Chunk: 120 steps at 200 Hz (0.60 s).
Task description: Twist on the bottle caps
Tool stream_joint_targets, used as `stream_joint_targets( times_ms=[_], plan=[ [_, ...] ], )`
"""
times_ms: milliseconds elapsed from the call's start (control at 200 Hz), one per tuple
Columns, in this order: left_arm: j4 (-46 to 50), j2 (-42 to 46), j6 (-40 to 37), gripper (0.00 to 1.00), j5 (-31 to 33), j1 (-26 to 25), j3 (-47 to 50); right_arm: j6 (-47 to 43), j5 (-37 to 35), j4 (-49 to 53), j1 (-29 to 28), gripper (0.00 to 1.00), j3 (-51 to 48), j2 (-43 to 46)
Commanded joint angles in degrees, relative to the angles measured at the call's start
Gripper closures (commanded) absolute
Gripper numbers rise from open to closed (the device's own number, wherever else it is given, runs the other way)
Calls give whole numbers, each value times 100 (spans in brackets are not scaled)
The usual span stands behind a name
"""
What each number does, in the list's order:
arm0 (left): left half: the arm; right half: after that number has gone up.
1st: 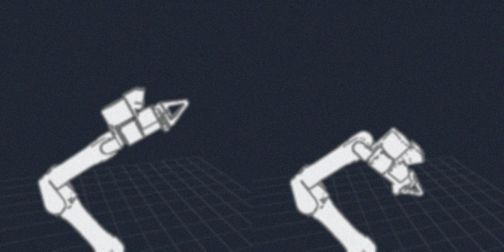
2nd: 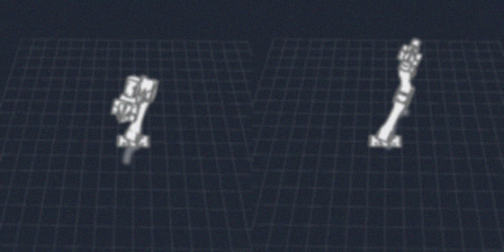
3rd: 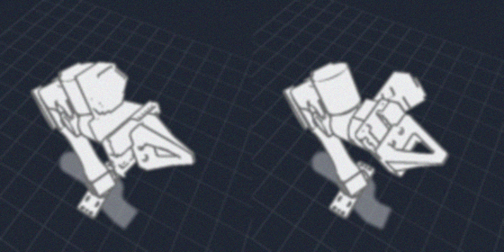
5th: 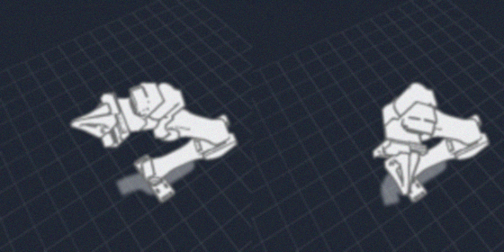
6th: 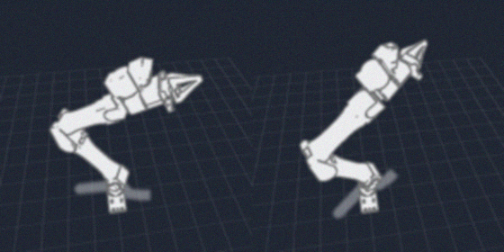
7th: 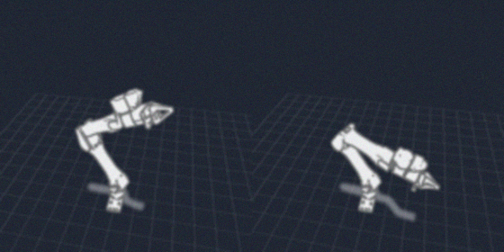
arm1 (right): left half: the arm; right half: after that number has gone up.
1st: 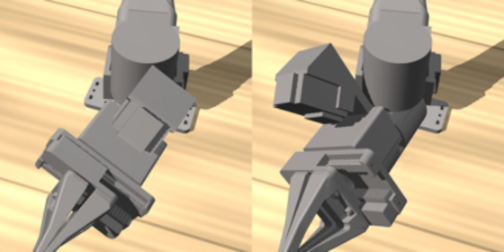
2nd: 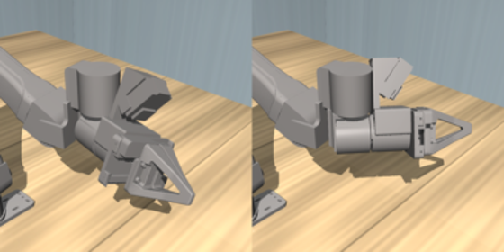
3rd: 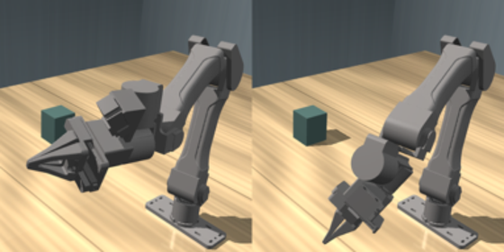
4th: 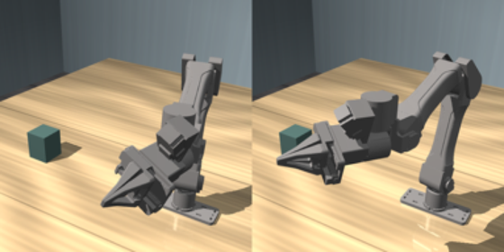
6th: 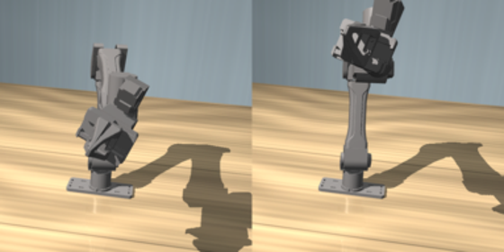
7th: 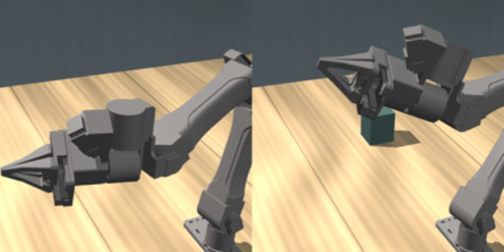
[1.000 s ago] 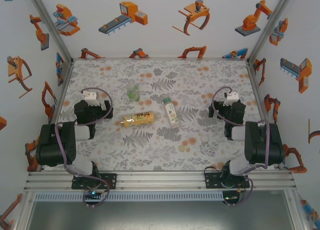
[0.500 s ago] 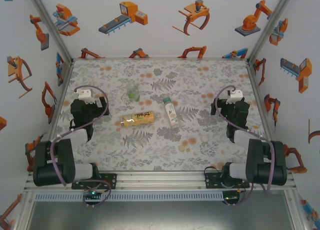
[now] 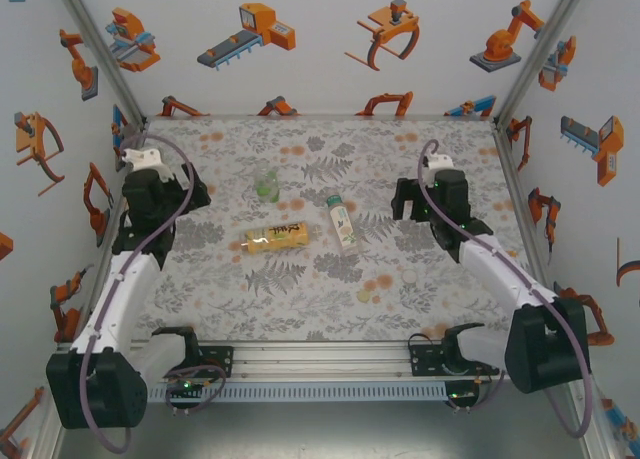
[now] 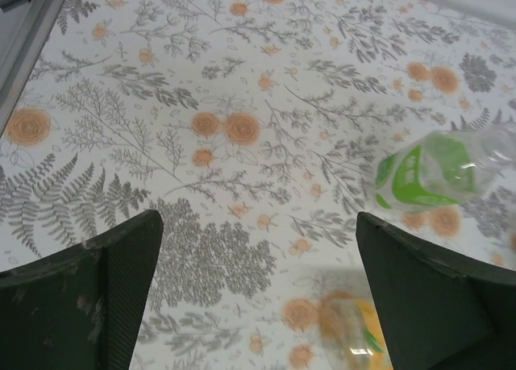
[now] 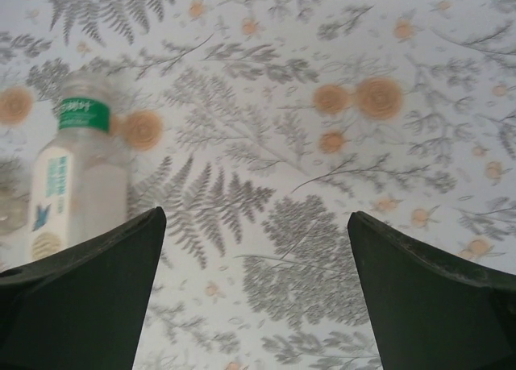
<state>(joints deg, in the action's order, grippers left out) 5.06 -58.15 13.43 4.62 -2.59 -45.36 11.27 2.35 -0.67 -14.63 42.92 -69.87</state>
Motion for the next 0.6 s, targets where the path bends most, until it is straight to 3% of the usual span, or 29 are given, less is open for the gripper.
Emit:
stream_joint_targets(
  times_ms=[0, 170, 391, 596],
  plan=[
    [1651, 188, 89, 3, -269, 19, -691, 605, -357, 1422, -299, 19, 643, -265],
    [2322, 245, -373, 3, -745, 101, -1200, 1236, -363, 2510, -784, 25, 1590, -870],
    [1755, 378, -489, 3, -937, 190, -623, 1299, -266, 3584, -1370, 30, 2828, -1802],
    [1832, 354, -425, 3, -1090, 259, -589, 1166, -435, 4328, -1816, 32, 3991, -2768]
  ],
)
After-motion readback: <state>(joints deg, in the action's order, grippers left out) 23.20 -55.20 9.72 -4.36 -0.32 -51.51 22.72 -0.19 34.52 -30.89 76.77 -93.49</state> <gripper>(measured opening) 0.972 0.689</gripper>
